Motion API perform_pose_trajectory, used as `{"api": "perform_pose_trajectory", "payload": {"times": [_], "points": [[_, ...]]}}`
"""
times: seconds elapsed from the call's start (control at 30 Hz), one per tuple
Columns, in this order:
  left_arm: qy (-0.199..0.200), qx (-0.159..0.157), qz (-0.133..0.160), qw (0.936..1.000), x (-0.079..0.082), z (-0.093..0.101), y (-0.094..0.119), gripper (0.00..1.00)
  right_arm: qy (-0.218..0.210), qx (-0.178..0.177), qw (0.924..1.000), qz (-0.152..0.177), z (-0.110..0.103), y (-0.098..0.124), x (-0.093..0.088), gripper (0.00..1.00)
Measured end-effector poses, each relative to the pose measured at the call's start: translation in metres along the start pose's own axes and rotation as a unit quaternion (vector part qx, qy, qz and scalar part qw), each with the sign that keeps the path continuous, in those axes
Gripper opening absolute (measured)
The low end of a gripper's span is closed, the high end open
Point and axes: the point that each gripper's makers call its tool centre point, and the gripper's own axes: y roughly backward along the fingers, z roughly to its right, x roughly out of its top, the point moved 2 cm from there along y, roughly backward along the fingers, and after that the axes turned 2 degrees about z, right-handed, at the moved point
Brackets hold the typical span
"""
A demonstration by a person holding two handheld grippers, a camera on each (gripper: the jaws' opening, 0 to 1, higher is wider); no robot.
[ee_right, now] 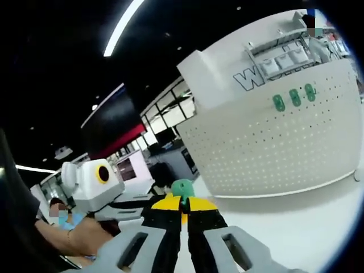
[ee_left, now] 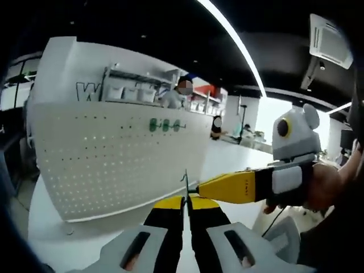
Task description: Insert the hook assembly into the mounting plate slot until the hook locks in place.
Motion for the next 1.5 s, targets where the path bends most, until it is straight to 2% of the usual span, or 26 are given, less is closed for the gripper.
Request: {"api": "perform_pose_trajectory", "payload": {"times": [0.03, 0.1, 0.23, 0.33, 0.4, 0.47, 0.6, 0.83, 0.97, 1.13, 1.33, 1.5], "points": [[0.01, -0.003, -0.01, 0.9999, -0.004, 0.0, -0.001, 0.03, 0.013, -0.002, 0.9999, -0.007, 0.001, 0.0, -0.002, 0.0], [-0.003, -0.003, -0.002, 1.0, -0.005, 0.001, -0.003, 0.04, 0.013, -0.004, 0.9999, -0.003, 0.001, 0.0, -0.002, 0.0], [-0.013, -0.014, -0.015, 0.9997, -0.01, 0.004, -0.006, 0.09, 0.02, -0.009, 0.9997, -0.007, 0.005, 0.002, -0.005, 0.0], [-0.001, -0.022, -0.027, 0.9994, -0.017, 0.008, -0.009, 0.17, 0.024, -0.011, 0.9996, -0.006, 0.008, 0.003, -0.004, 0.0], [0.001, -0.012, -0.025, 0.9996, -0.022, 0.005, -0.009, 0.28, 0.03, -0.015, 0.9994, -0.005, 0.011, 0.003, -0.003, 0.0], [0.021, -0.015, -0.021, 0.9994, -0.023, 0.006, -0.009, 0.38, 0.031, -0.017, 0.9994, -0.005, 0.014, 0.003, -0.003, 0.0], [0.022, -0.029, -0.013, 0.9992, -0.021, 0.011, -0.007, 0.45, 0.036, -0.022, 0.9991, -0.006, 0.02, 0.005, -0.002, 0.0], [0.026, -0.053, 0.0, 0.9983, -0.016, 0.02, -0.004, 0.63, 0.048, -0.035, 0.9982, -0.009, 0.033, 0.007, 0.0, 0.0], [0.042, -0.054, 0.004, 0.9976, -0.013, 0.025, -0.003, 0.8, 0.061, -0.045, 0.9971, -0.011, 0.042, 0.009, -0.001, 0.0], [0.049, -0.063, 0.01, 0.9968, -0.009, 0.03, -0.001, 0.87, 0.066, -0.053, 0.9963, -0.012, 0.051, 0.011, 0.0, 0.0], [0.075, -0.06, 0.027, 0.995, -0.003, 0.033, 0.002, 0.94, 0.09, -0.077, 0.993, -0.006, 0.069, 0.015, 0.009, 0.0], [0.072, -0.054, 0.031, 0.9954, 0.001, 0.033, 0.004, 0.98, 0.1, -0.093, 0.9906, 0.0, 0.083, 0.02, 0.017, 0.0]]}}
